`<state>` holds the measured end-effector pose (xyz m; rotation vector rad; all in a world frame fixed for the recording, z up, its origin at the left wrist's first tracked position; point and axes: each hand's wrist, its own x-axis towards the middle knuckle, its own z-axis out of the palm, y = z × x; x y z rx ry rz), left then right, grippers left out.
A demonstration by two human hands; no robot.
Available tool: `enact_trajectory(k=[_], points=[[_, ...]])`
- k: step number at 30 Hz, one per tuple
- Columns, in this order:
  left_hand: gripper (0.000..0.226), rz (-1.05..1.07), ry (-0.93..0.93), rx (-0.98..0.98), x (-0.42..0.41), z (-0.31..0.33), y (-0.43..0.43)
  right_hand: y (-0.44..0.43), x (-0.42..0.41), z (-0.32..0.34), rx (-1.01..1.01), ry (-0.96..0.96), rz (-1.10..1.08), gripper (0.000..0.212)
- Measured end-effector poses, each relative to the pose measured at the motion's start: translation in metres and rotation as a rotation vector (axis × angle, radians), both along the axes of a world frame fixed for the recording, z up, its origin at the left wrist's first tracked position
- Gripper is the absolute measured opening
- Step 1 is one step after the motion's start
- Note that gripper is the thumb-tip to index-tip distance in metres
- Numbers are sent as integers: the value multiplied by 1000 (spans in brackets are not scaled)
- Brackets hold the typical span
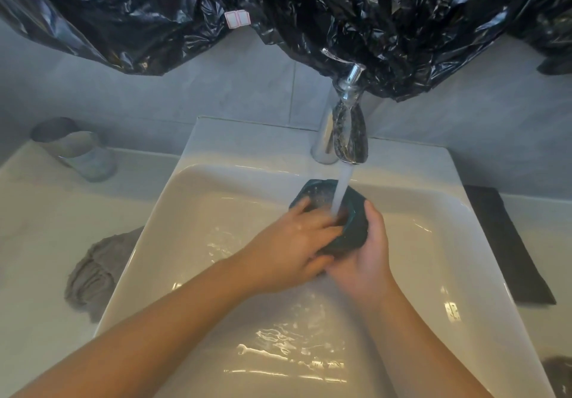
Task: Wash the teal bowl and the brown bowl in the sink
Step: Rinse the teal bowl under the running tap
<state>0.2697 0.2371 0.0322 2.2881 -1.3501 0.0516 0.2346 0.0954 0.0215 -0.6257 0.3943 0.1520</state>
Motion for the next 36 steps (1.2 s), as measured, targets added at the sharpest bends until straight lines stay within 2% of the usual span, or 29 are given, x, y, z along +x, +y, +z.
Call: enact_trajectory(k=[3,6,13,15,19,22,24,26,30,33,34,36], points=[[54,-12,-195,206,11,6,6,3,-1,3,17,39,29,52],[66,95,-211,310,9,13,5,5,1,9,3,12,-18,51],[28,49,83,52,2,22,0,10,-1,7,-39,18,-59,54],[29,64,54,92,7,21,0,11,-1,5,-32,25,-51,51],[55,146,-61,215,9,18,7,9,2,11,-8,-6,-39,49],[43,120,-112,239,3,25,4,7,3,11,-34,-32,-82,52],[28,105,-89,129,3,24,2,7,2,10,-73,-35,-94,50],[24,126,38,13,5,20,0,7,1,10,-105,-74,-98,54],[25,212,565,-149,0,22,-10,8,1,5,-139,-121,-111,49],[29,230,871,-341,-3,24,-20,8,2,0,-189,-118,-125,53],[30,244,920,-384,-3,23,-23,8,2,-1,-193,-120,-125,54],[26,299,884,-402,-4,22,-27,7,1,-2,-156,-106,-106,50]])
